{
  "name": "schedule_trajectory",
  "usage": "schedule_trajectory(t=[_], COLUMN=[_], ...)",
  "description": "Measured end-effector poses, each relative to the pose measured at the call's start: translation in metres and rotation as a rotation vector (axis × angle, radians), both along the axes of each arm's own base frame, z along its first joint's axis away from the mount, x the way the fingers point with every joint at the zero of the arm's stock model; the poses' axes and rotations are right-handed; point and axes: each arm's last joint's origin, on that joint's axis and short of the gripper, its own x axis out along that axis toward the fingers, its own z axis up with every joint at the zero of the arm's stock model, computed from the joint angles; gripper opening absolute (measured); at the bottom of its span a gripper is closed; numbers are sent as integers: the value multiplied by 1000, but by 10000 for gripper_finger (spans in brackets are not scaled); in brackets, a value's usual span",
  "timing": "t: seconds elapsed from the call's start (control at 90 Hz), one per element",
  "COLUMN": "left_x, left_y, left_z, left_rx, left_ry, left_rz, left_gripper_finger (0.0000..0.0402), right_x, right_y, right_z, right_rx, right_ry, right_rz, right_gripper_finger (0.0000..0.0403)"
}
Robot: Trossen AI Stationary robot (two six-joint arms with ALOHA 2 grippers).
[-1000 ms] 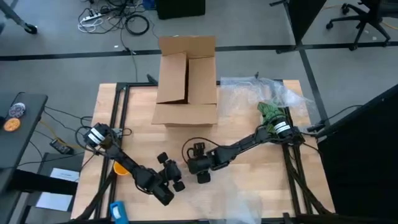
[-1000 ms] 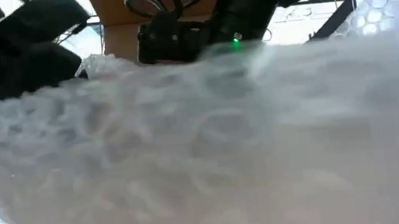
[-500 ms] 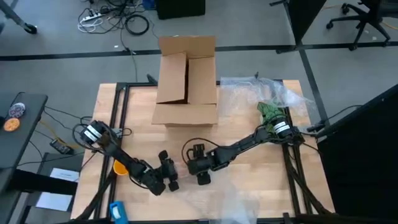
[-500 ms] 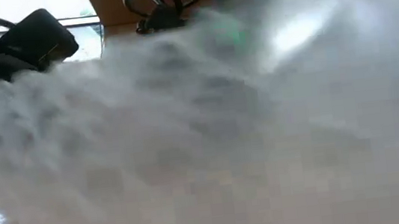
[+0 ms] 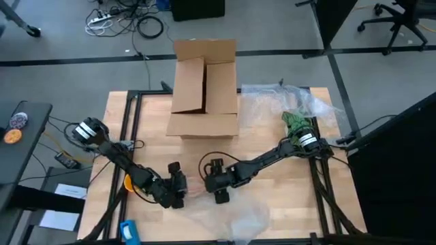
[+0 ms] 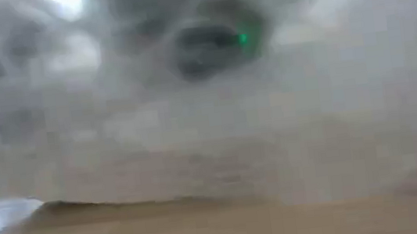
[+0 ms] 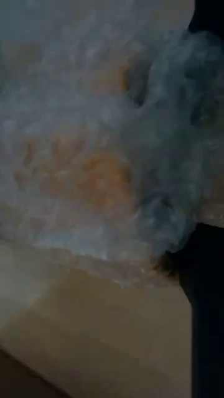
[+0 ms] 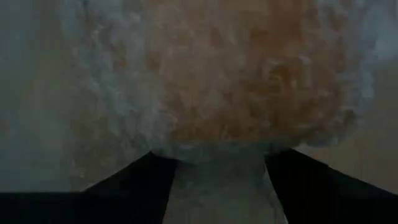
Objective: Wrap mug
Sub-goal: Wrap the orange cup with the bubble wrap
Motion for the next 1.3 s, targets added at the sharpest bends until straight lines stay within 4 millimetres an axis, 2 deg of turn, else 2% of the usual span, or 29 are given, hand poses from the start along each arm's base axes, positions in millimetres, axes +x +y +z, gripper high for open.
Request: schedule_trajectory(t=[0.1,0.244,0.511,0.689,1.0,1.211,1.3], left_x=[-1,0,10,8,-14,-33,-39], left_y=[1,2,1,-3,-6,-6,-9], left_z=[6,6,-9,-11,30,58,69], left_rx=[-1,-22,-101,-107,-100,-124,-126], left_ry=[-17,-52,-168,-114,52,61,-23], left_rz=[-8,69,282,211,75,58,82], left_gripper_finger=[199,199,199,198,198,198,198], right_x=[0,0,0,0,0,0,0], right_y=[0,0,-1,-1,-1,-1,-1], right_z=[0,0,0,0,0,0,0], right_rx=[0,-2,-6,-6,-2,11,11], right_ry=[-2,-2,-8,-7,-5,-1,0], right_rz=[-1,-3,-8,-8,-12,-18,-17], right_gripper_finger=[225,226,225,225,226,225,225])
